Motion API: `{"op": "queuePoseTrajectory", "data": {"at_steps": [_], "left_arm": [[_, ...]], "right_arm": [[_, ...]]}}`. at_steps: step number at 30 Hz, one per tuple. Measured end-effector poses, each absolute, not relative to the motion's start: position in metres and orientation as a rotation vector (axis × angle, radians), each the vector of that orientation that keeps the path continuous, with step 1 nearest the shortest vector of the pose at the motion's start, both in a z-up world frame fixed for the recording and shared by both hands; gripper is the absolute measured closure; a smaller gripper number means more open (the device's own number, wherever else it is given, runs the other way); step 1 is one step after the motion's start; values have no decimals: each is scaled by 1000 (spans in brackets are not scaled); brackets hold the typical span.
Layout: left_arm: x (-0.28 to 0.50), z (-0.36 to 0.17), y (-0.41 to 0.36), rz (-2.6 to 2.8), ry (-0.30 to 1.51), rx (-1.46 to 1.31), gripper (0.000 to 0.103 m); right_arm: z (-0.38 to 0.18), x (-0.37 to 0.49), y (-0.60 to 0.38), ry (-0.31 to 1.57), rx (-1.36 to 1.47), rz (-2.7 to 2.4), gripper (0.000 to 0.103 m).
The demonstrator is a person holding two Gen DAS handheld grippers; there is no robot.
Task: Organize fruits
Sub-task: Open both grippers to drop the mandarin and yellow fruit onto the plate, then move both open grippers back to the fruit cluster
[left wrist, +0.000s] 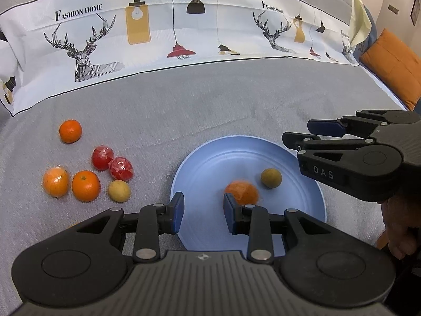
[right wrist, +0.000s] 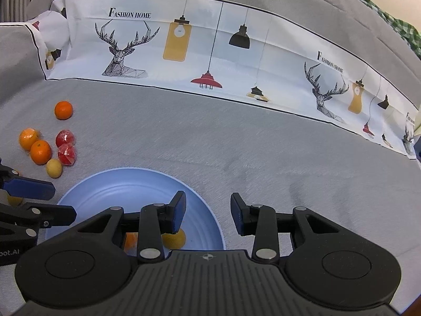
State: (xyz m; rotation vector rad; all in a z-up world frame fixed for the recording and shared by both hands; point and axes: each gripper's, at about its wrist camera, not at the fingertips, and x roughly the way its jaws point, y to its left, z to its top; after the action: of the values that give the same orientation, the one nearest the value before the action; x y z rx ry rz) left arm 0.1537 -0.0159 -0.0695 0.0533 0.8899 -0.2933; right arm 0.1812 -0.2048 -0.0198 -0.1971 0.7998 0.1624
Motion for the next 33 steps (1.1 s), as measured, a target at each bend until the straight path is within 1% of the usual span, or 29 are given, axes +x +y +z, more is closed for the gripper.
{"op": "queuePoseTrajectory", "data": {"at_steps": [15, 19, 21, 24, 25, 27, 28, 30, 31, 33], "left_arm": [[154, -69, -12, -271, 874, 40, 67], [153, -66, -7, -246, 851, 46, 67], [151, -62, -4, -221, 825, 57, 67], [148, -51, 4, -172, 761, 55, 67], [146, -45, 7, -149, 730, 57, 68], [144, -31, 17, -127, 673, 54, 72], [146, -24, 23, -119, 646, 58, 77], [151, -8, 38, -91, 603, 68, 79], [154, -2, 48, -81, 591, 58, 82], [161, 6, 75, -44, 582, 10, 83]], "right_arm": [[-16, 182, -207, 791, -190, 152, 64], [-12, 183, -211, 774, -161, 139, 66], [-9, 184, -213, 759, -137, 129, 69], [-4, 185, -218, 740, -94, 116, 78], [-3, 185, -220, 735, -83, 113, 81], [0, 184, -223, 722, -59, 108, 84], [2, 184, -225, 708, -46, 109, 85], [6, 182, -226, 684, -29, 114, 85], [9, 180, -226, 667, -21, 121, 85], [13, 178, -225, 642, -11, 134, 85]]}}
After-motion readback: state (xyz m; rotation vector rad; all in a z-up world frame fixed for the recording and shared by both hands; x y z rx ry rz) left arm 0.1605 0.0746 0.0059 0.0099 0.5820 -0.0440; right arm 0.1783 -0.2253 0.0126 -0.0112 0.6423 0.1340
